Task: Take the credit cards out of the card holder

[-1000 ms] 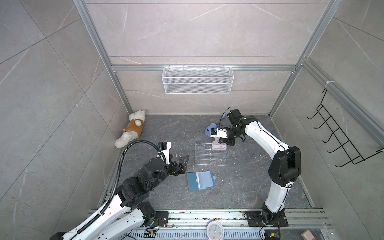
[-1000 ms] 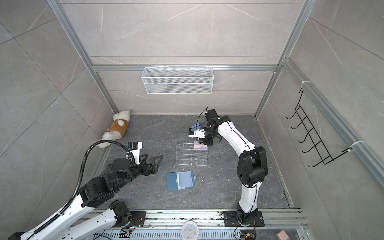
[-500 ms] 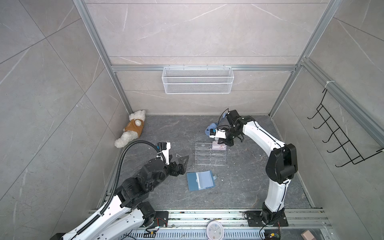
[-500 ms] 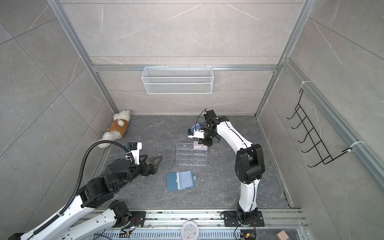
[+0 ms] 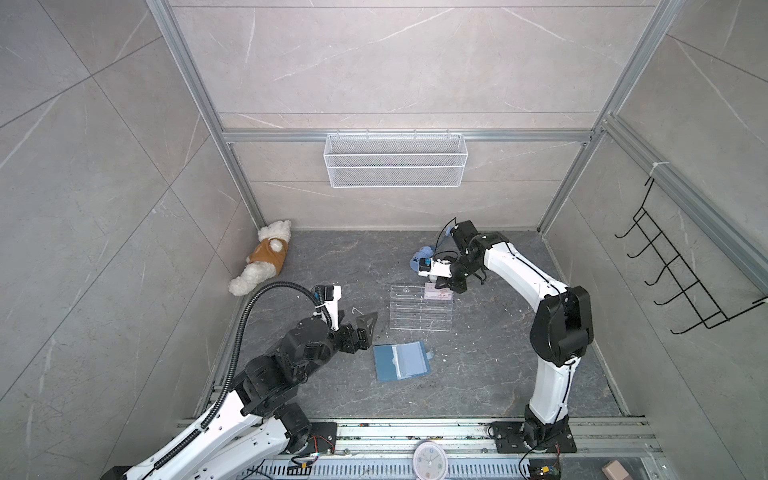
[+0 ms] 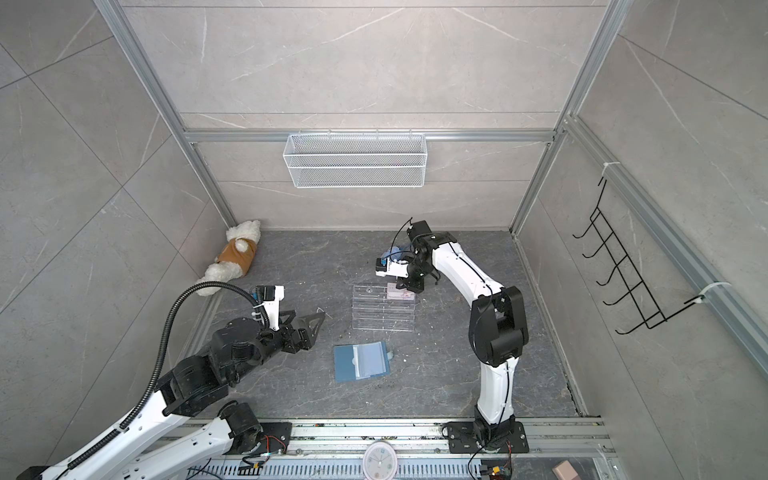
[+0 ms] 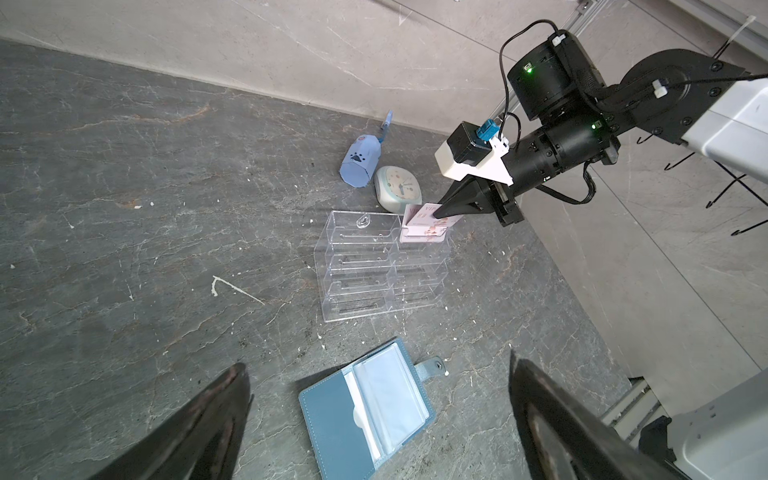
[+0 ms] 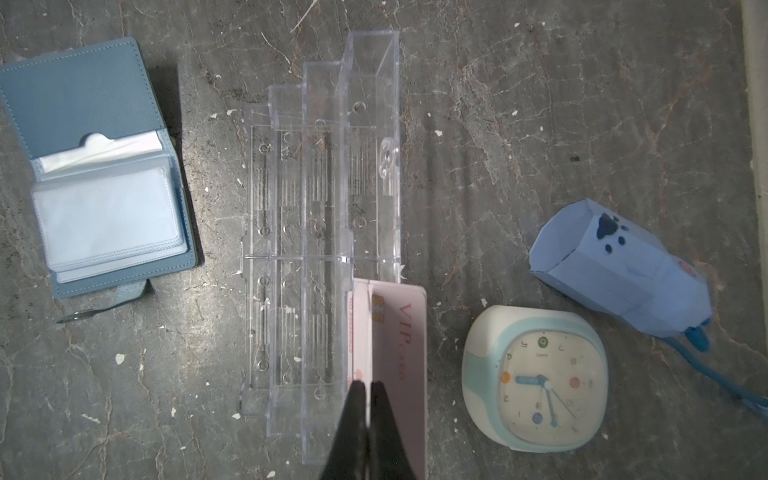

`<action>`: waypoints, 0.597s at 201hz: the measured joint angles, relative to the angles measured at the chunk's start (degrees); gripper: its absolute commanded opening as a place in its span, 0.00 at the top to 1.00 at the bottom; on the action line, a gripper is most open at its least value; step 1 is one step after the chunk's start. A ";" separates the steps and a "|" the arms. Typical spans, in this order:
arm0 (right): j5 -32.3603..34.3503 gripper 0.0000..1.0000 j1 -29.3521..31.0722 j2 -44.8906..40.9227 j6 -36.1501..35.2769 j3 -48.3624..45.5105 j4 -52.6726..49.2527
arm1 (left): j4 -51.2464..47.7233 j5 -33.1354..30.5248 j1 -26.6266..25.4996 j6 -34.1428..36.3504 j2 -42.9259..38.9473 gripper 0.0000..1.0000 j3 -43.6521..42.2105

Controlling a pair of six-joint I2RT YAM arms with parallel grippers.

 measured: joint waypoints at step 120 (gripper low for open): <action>0.02 0.87 0.00 0.96 2.05 0.90 0.00 | 0.00 0.04 0.00 -0.39 -0.13 0.02 -0.20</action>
